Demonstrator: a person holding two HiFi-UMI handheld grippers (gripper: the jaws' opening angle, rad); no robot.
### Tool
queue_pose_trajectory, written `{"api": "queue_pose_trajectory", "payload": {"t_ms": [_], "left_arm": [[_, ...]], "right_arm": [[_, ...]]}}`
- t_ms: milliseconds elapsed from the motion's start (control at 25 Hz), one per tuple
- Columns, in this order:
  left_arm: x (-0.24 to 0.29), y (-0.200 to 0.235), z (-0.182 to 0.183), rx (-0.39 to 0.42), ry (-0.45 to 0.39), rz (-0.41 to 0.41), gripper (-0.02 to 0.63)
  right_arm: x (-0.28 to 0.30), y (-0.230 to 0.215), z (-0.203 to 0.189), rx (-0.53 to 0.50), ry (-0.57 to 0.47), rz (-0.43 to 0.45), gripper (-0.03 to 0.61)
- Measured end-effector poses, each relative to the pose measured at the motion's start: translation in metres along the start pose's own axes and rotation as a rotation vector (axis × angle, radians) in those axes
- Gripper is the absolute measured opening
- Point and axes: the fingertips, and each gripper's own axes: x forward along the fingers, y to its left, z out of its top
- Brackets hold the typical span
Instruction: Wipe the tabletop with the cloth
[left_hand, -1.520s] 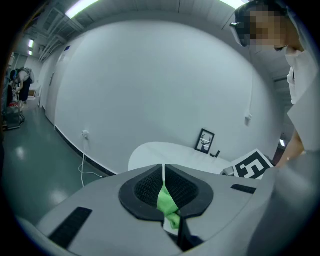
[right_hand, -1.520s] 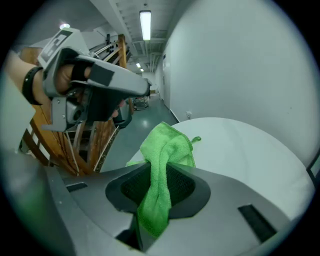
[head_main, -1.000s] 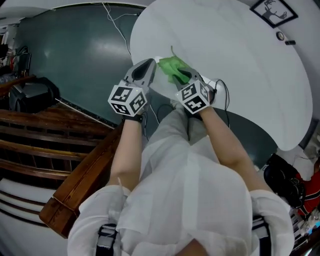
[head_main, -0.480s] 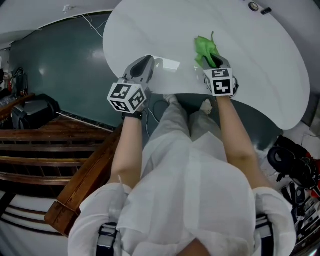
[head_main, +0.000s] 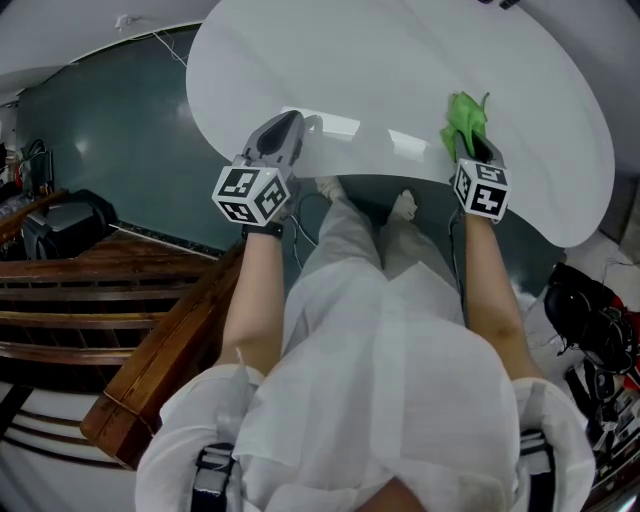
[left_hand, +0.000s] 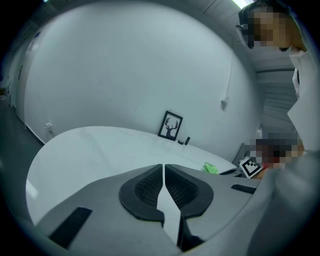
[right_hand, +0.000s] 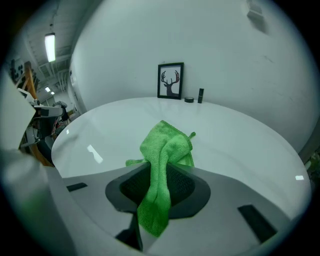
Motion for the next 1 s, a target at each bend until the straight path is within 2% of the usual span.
{"api": "queue_pose_trajectory", "payload": {"t_ms": [200, 400, 600, 840, 1000], "left_arm": [[-0.009, 0.003, -0.009, -0.018, 0.0, 0.037, 0.026], [-0.029, 0.02, -0.016, -0.043, -0.006, 0.081, 0.026], [-0.048, 0.04, -0.016, -0.056, -0.017, 0.118, 0.026], [-0.075, 0.068, -0.016, -0.067, -0.026, 0.149, 0.026], [-0.09, 0.086, -0.016, -0.07, -0.024, 0.162, 0.026]], "right_arm": [[-0.006, 0.008, -0.009, 0.03, 0.001, -0.016, 0.083], [0.003, 0.059, 0.001, -0.011, -0.004, 0.042, 0.083], [0.017, 0.14, 0.014, -0.132, -0.002, 0.177, 0.083], [0.027, 0.266, 0.023, -0.365, 0.001, 0.369, 0.083], [0.025, 0.335, 0.024, -0.479, 0.009, 0.467, 0.083]]}}
